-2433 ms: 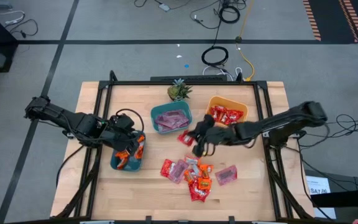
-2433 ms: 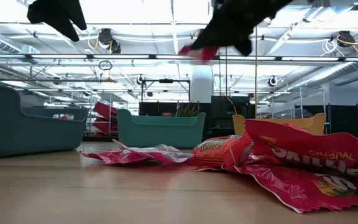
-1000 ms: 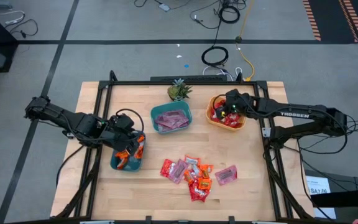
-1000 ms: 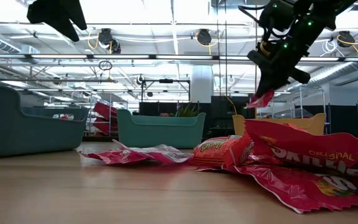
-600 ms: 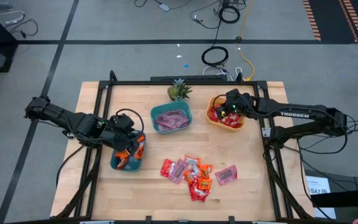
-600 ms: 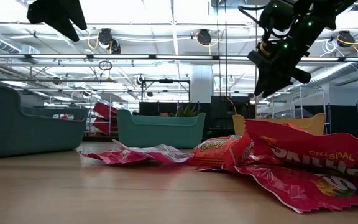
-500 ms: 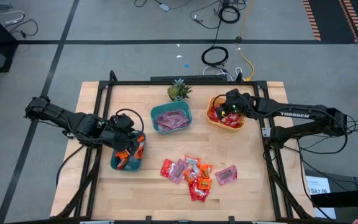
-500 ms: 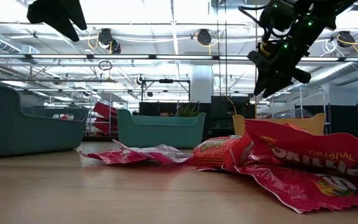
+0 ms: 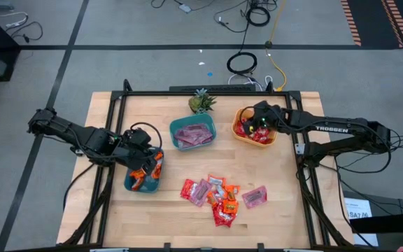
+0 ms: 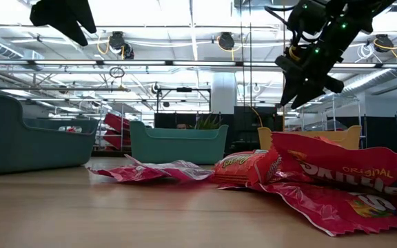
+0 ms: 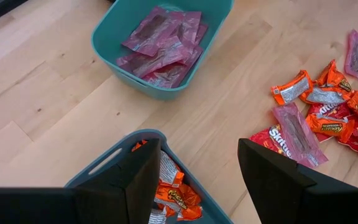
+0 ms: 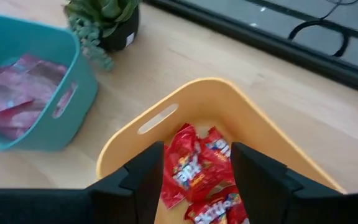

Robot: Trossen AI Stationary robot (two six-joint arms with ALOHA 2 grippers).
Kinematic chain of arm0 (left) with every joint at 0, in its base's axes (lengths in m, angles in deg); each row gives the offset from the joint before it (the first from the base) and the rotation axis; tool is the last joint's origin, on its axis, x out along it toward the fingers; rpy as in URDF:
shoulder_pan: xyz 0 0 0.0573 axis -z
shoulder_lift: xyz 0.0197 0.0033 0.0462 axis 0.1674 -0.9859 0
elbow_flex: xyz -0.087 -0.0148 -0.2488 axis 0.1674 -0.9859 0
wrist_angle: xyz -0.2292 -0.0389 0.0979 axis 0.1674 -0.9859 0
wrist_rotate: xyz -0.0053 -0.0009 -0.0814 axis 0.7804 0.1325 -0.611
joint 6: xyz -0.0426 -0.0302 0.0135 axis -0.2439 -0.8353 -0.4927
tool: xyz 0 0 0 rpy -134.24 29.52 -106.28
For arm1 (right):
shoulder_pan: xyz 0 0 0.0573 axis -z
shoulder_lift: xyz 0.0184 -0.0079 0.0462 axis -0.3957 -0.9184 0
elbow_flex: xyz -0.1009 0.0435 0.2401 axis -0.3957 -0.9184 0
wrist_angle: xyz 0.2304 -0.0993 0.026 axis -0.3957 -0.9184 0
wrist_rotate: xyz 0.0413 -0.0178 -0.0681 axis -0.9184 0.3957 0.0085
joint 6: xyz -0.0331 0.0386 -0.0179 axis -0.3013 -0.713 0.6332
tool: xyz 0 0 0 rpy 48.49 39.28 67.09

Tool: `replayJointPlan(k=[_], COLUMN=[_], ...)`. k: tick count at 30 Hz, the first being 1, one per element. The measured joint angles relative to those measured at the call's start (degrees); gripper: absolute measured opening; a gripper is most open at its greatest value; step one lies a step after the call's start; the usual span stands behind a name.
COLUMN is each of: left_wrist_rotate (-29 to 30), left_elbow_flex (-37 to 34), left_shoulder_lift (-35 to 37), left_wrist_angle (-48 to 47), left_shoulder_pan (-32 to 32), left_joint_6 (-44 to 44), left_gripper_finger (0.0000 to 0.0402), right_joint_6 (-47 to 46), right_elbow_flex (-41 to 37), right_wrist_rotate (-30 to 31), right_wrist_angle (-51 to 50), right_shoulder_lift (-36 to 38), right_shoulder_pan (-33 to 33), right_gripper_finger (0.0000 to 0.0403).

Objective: Sort candy
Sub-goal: Put the pink candy into the light blue bin

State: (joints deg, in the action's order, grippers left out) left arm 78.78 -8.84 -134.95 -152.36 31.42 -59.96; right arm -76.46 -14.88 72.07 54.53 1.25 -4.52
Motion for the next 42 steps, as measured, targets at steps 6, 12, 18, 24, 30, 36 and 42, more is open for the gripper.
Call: replayJointPlan(k=[6,12,18,24,30,36,42], left_wrist_rotate=[0.0,0.0,0.0,0.8,2.7,3.0,3.0], left_elbow_flex=[0.0,0.0,0.0,0.0,0.0,0.0,0.0], left_shoulder_lift=[0.0,0.0,0.0,0.0,-0.9,-5.0,-9.7], left_wrist_angle=[0.0,0.0,0.1,2.1,10.2,17.6,23.3], left_shoulder_pan=[0.0,0.0,0.0,0.0,-0.2,-1.5,-3.0], left_joint_6=[0.0,0.0,0.8,9.5,20.0,28.9,33.7], left_gripper_finger=[0.0224,0.0224,0.0224,0.0224,0.0224,0.0224,0.0224], right_joint_6=[0.5,0.2,-3.1,-8.4,-14.3,-18.6,-23.5], right_elbow_flex=[0.0,0.0,0.0,0.0,0.0,0.0,0.1], right_wrist_rotate=[-4.2,-9.3,-9.8,-9.7,-9.4,-9.0,-7.8], right_wrist_angle=[-0.2,-0.9,-3.7,-7.4,-8.1,-8.4,-12.8], right_shoulder_lift=[0.0,0.9,5.1,11.8,17.3,19.8,19.8], right_shoulder_pan=[-0.1,-0.9,-3.5,-8.2,-14.1,-19.1,-24.4], right_gripper_finger=[0.0176,0.0176,0.0176,0.0176,0.0176,0.0176,0.0176])
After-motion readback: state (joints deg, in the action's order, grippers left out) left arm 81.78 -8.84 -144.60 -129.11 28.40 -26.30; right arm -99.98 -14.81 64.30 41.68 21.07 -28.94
